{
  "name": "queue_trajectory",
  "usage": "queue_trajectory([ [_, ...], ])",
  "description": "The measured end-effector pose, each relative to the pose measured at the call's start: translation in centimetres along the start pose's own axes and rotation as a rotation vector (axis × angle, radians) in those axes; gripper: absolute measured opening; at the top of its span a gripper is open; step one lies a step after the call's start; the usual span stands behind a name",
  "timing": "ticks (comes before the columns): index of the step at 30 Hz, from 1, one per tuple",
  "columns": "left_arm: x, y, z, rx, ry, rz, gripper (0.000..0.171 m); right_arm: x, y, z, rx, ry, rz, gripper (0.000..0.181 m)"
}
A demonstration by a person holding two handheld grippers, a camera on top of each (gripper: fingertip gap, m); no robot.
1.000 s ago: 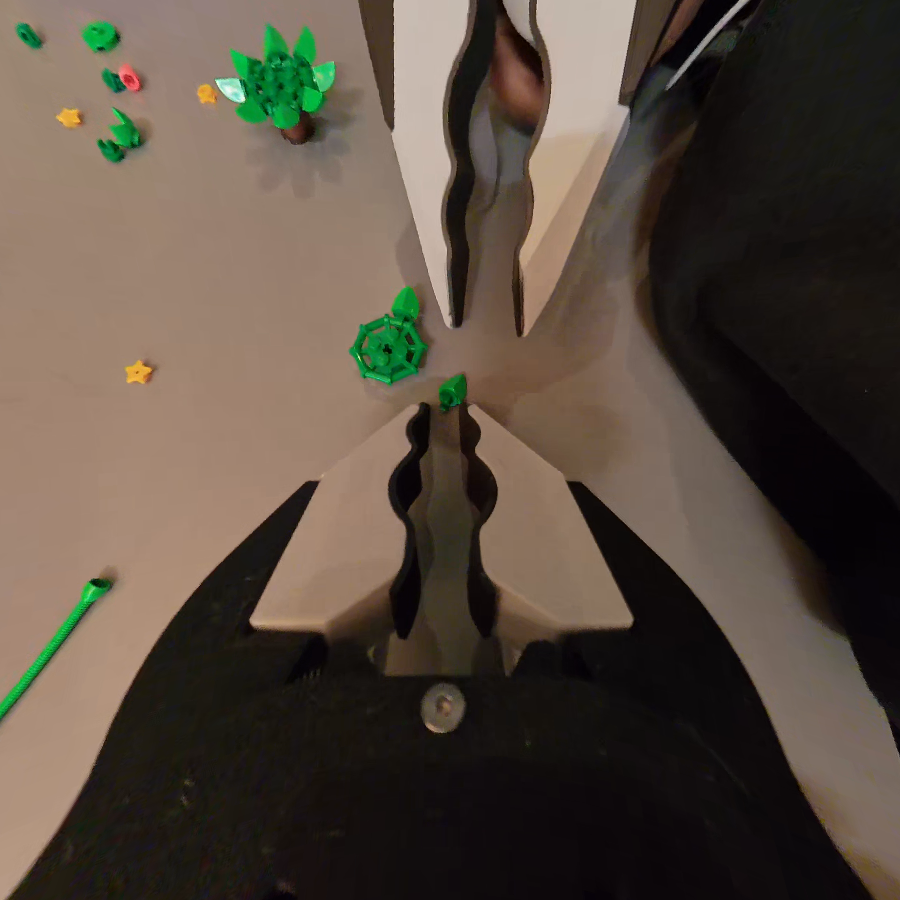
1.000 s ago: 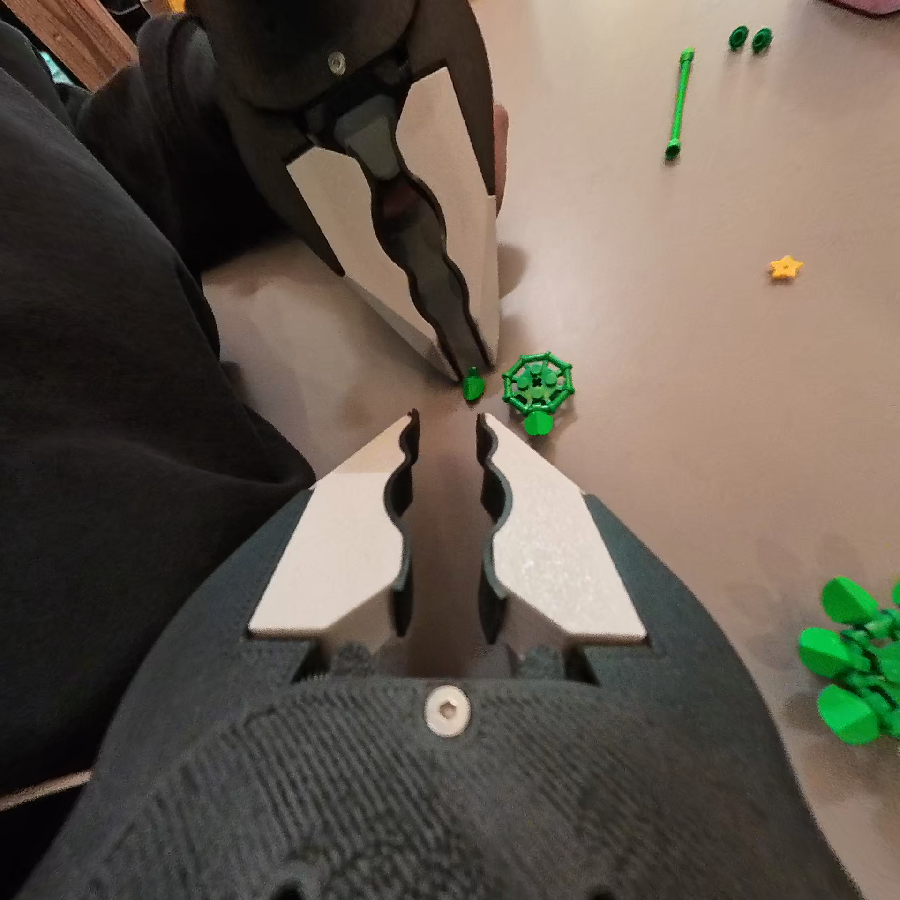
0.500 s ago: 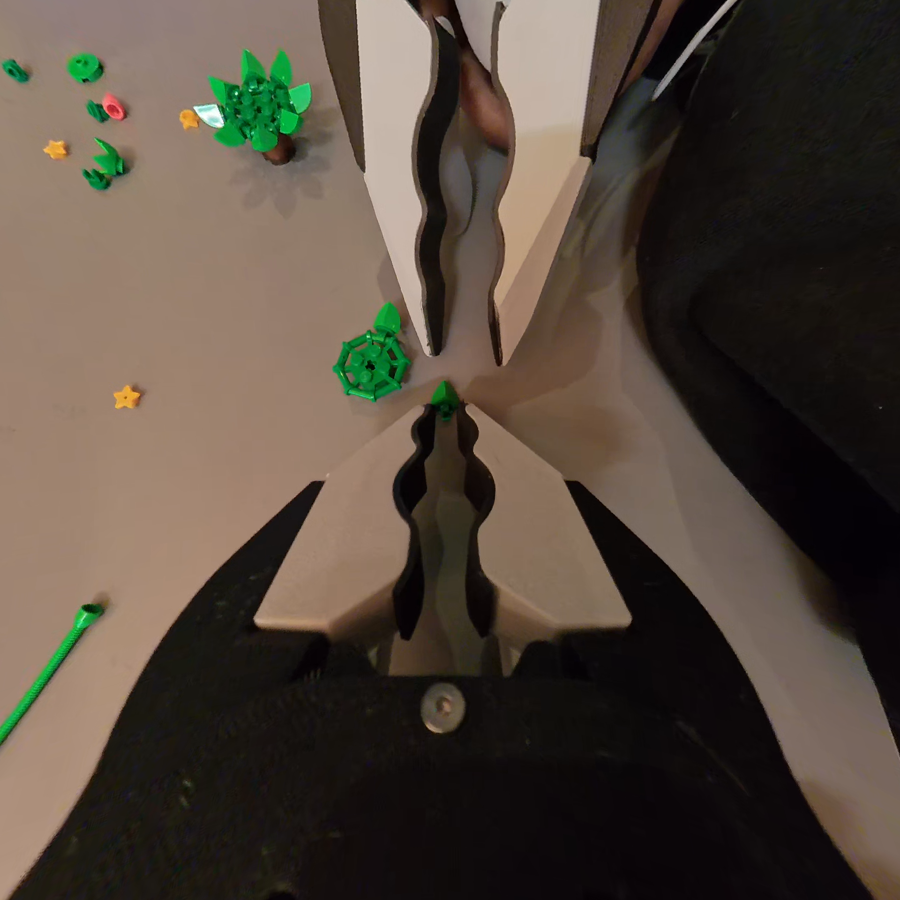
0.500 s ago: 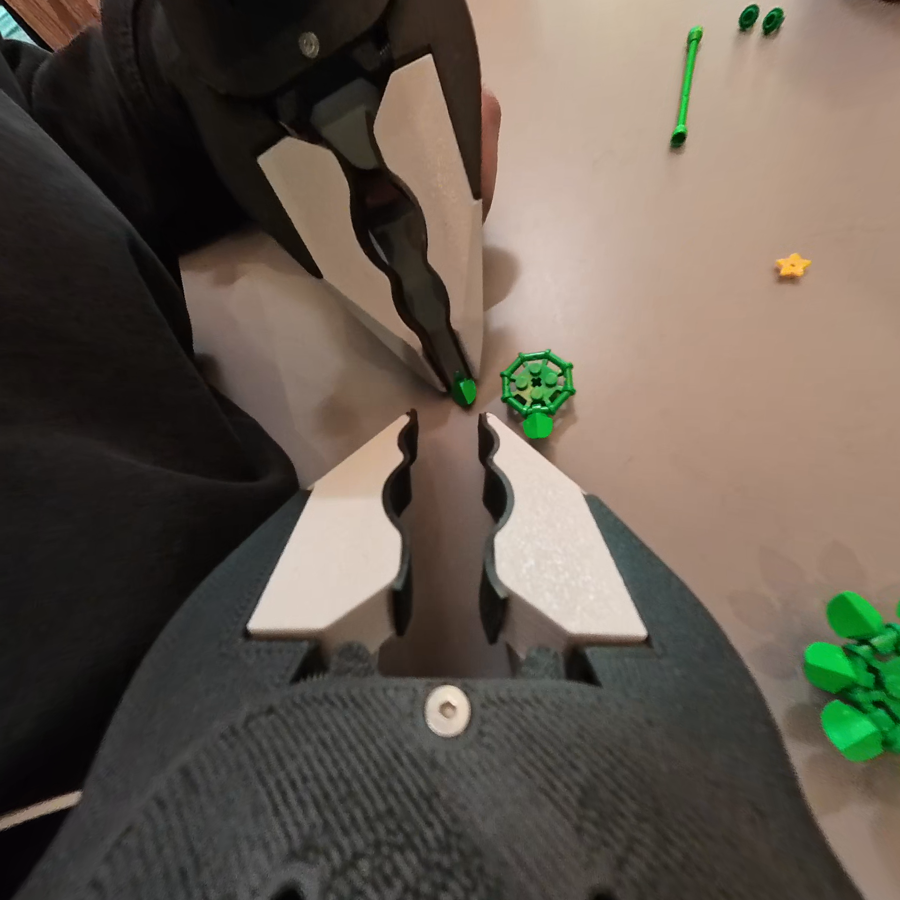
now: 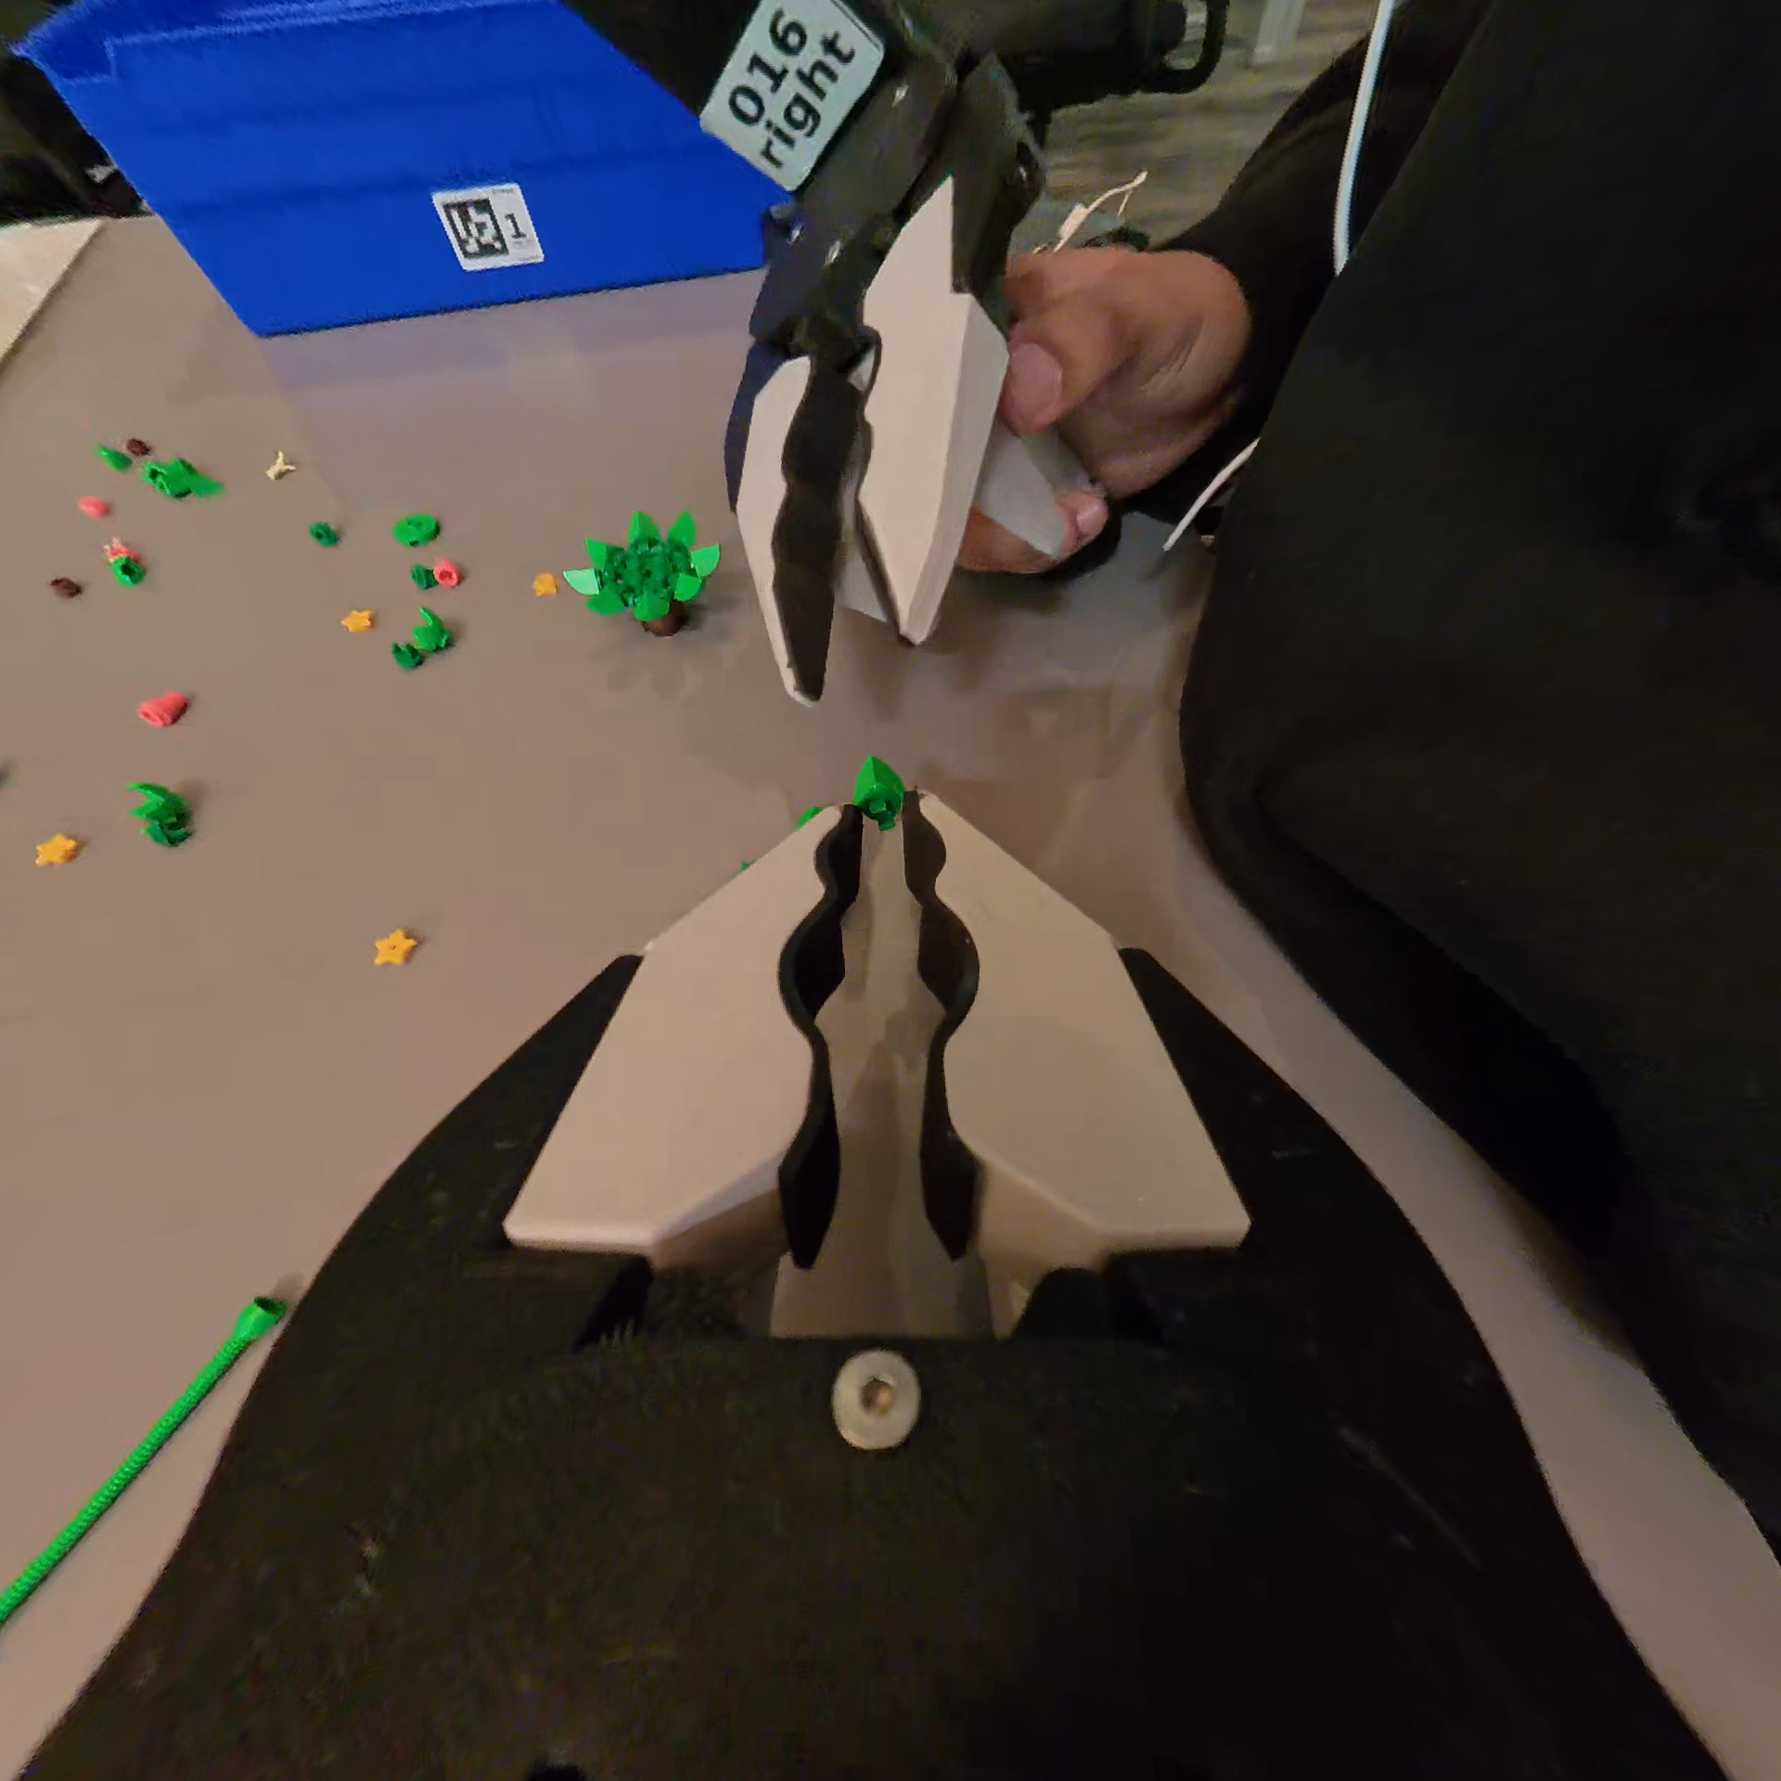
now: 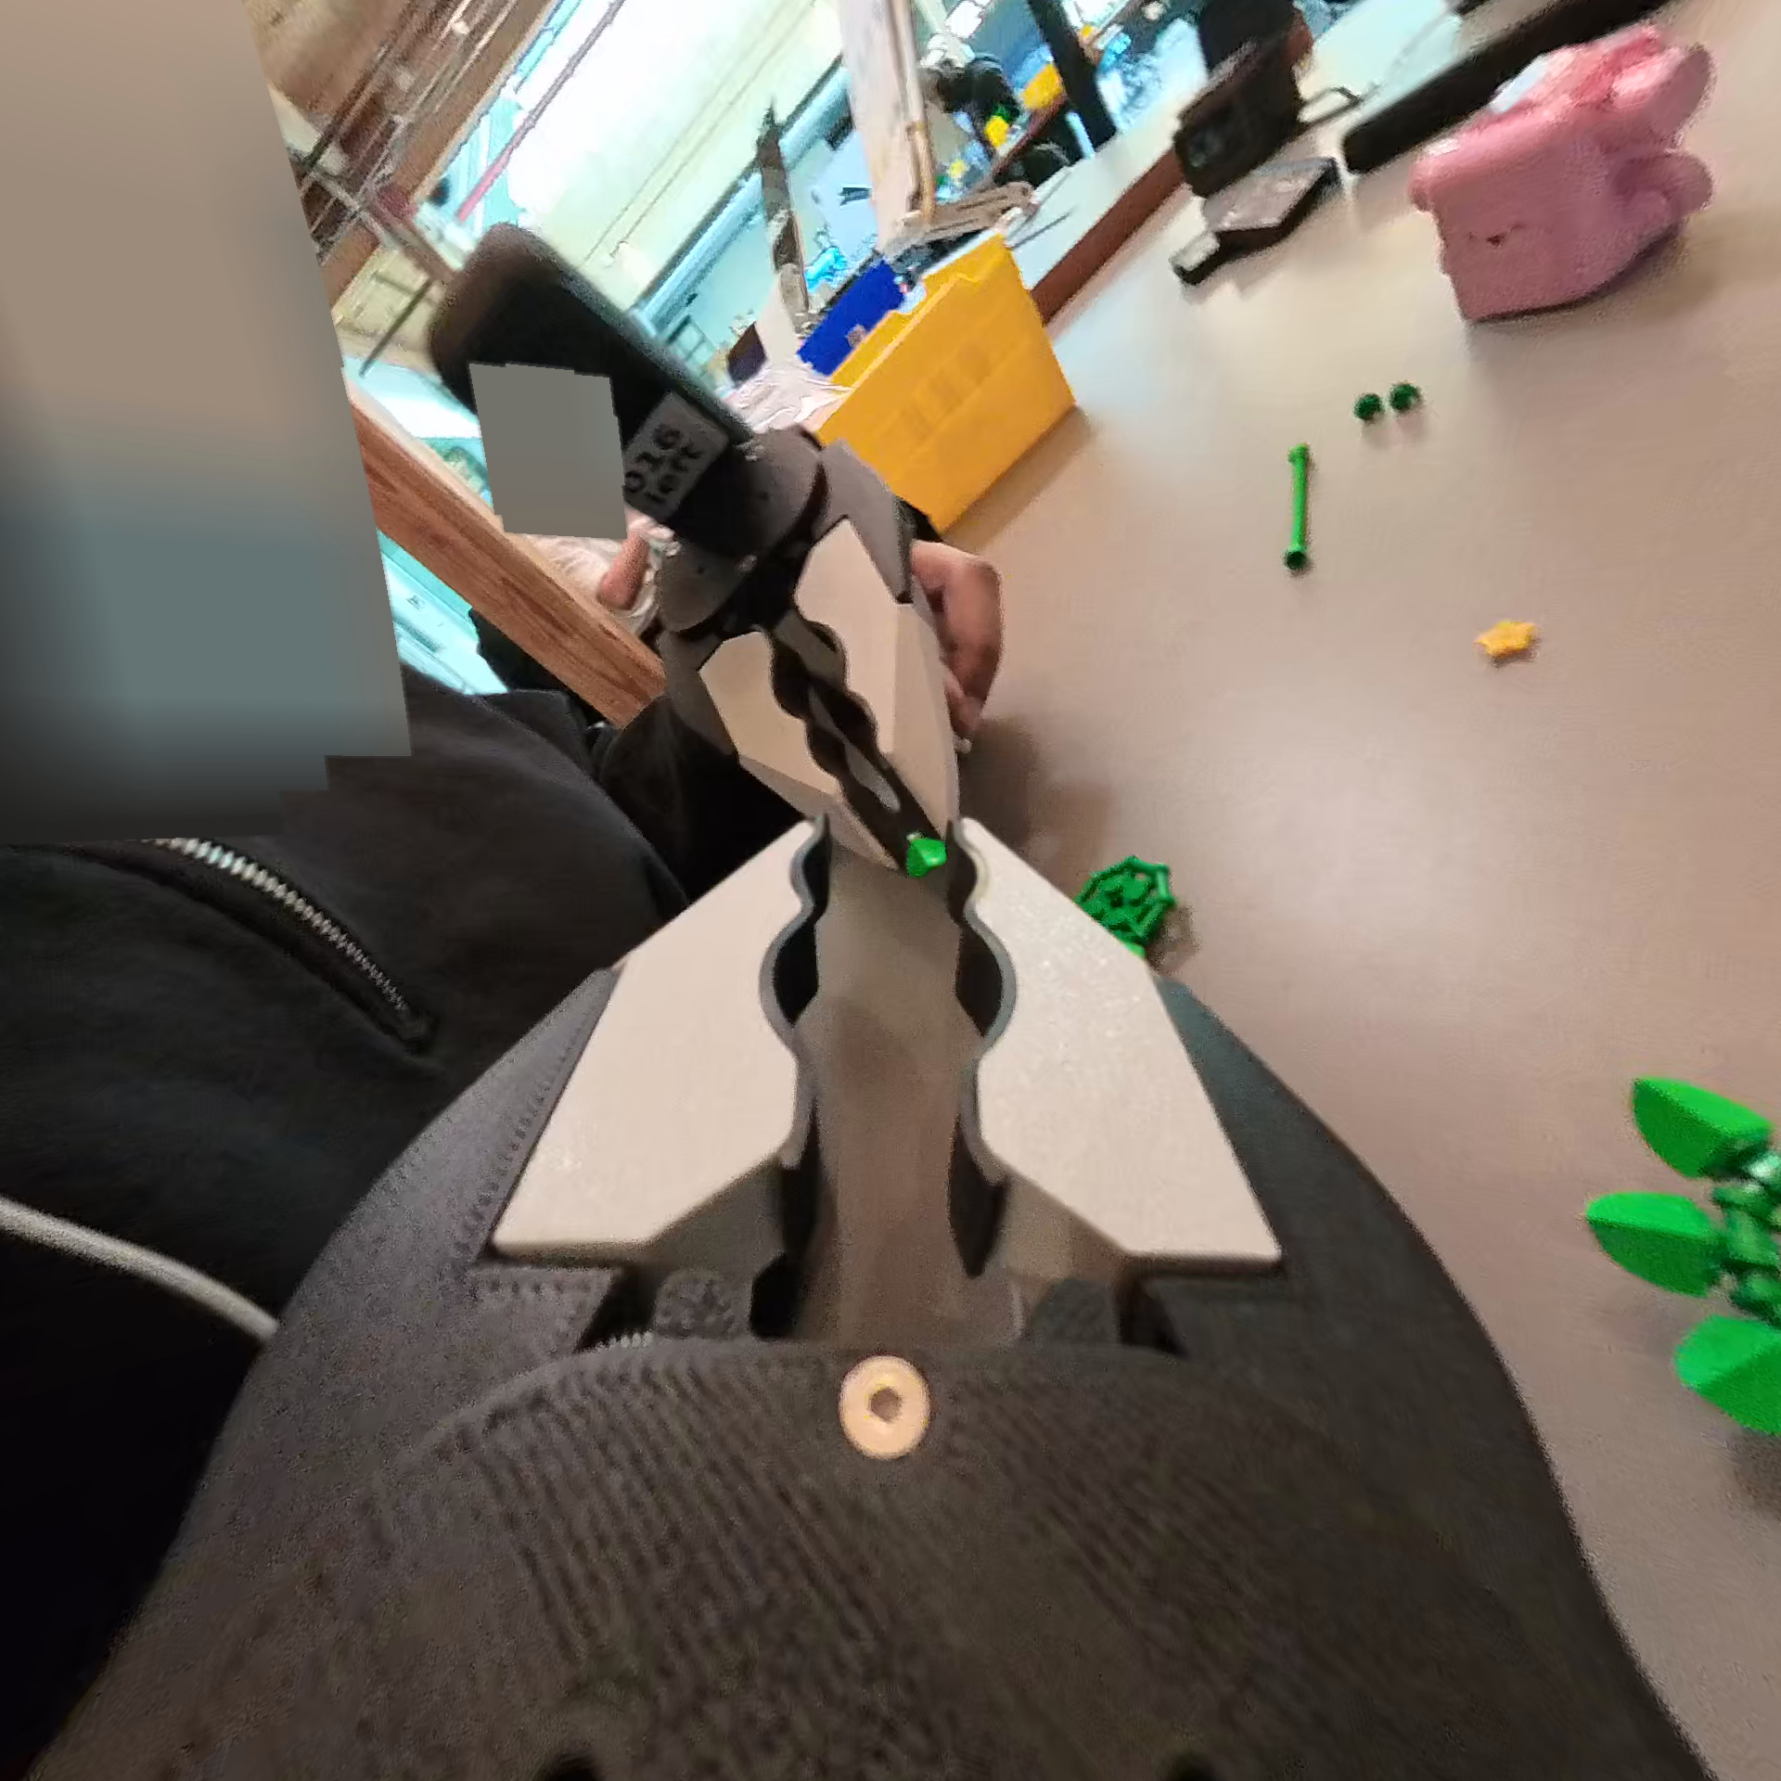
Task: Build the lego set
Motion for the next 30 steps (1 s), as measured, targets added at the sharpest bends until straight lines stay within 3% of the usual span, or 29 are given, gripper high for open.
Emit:
queue_trajectory([
  [7,0.7,-0.1,-0.8,-0.099,0.128,-0.107,0.006,-0.3,-1.6,0.6,-0.128,-0.111,-0.386,0.023],
  [13,0.9,0.0,-1.0,-0.158,0.166,-0.156,0.005,-0.1,-2.1,0.7,-0.155,-0.083,-0.559,0.019],
  [24,1.0,0.3,-0.7,-0.216,0.158,-0.190,0.003,-0.7,-3.0,1.5,-0.189,-0.091,-0.756,0.006],
  [30,1.0,0.1,-0.8,-0.204,0.166,-0.200,0.009,-0.7,-2.5,1.2,-0.206,-0.110,-0.708,0.006],
])
Point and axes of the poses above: each gripper's, where its closed fingertips meet, z out along the fingers, x out of its top, y = z × x across the jaws, the point moved 7 cm from there along -z, back along the fingers, and after that the axes turned 3 degrees about -y, right-handed, at the moved point
